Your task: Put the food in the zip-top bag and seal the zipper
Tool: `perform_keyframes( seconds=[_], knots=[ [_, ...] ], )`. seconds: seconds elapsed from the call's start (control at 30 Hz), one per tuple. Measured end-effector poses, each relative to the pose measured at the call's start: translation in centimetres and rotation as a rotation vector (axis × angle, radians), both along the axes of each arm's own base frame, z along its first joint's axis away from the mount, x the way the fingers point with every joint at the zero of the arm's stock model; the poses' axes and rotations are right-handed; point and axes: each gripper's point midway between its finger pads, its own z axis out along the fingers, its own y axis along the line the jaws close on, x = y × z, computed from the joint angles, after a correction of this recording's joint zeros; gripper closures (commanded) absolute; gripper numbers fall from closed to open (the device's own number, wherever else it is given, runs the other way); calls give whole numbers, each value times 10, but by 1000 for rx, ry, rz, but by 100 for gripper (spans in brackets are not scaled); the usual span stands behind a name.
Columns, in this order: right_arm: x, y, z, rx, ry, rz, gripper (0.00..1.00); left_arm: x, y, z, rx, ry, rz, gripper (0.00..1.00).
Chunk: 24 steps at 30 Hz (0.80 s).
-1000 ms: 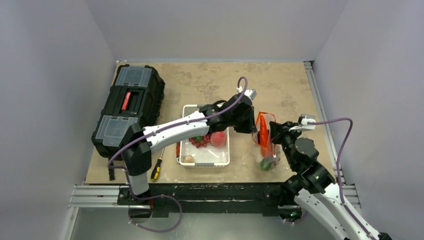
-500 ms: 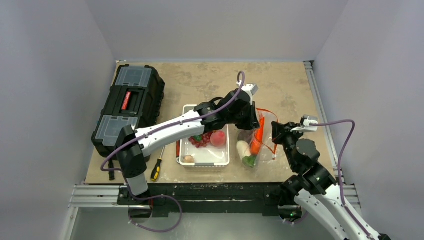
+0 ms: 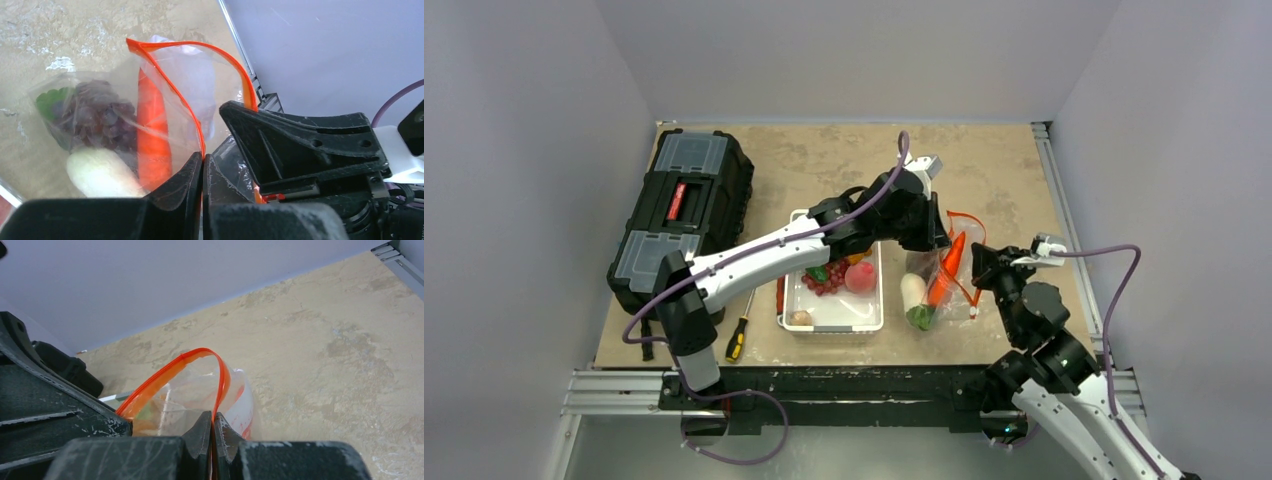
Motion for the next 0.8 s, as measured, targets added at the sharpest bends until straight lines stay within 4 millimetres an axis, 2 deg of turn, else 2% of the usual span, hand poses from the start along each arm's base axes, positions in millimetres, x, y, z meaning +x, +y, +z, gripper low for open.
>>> perform_keyframes(
  seconds=[0.2,0.33,0.4,0.47,0.5,0.6,0.67,0.73,0.8],
  knots=[
    [-6,-2,17,19,-28,12,100,-3,-1,2,-7,4,-14,100],
    [-6,1,50,42,-54,26,100,-8,-9,15,-43,-18,-33,100],
    [-3,4,55,61,-69,29,100,-9,-12,20,-65,-31,-34,100],
    [2,8,44,69,-59,27,100,-8,-11,14,-79,-33,-20,100],
    [5,10,32,67,-42,26,100,-6,-9,5,-75,-14,-5,100],
    [15,18,-23,6,83,23,100,4,2,-40,-24,91,32,100],
    [16,19,-49,-41,162,20,100,15,9,-70,25,144,63,100],
    [17,19,-57,-67,193,17,100,23,17,-89,75,165,93,100],
    [17,18,-50,-65,175,14,100,22,18,-87,90,150,94,100]
  ],
)
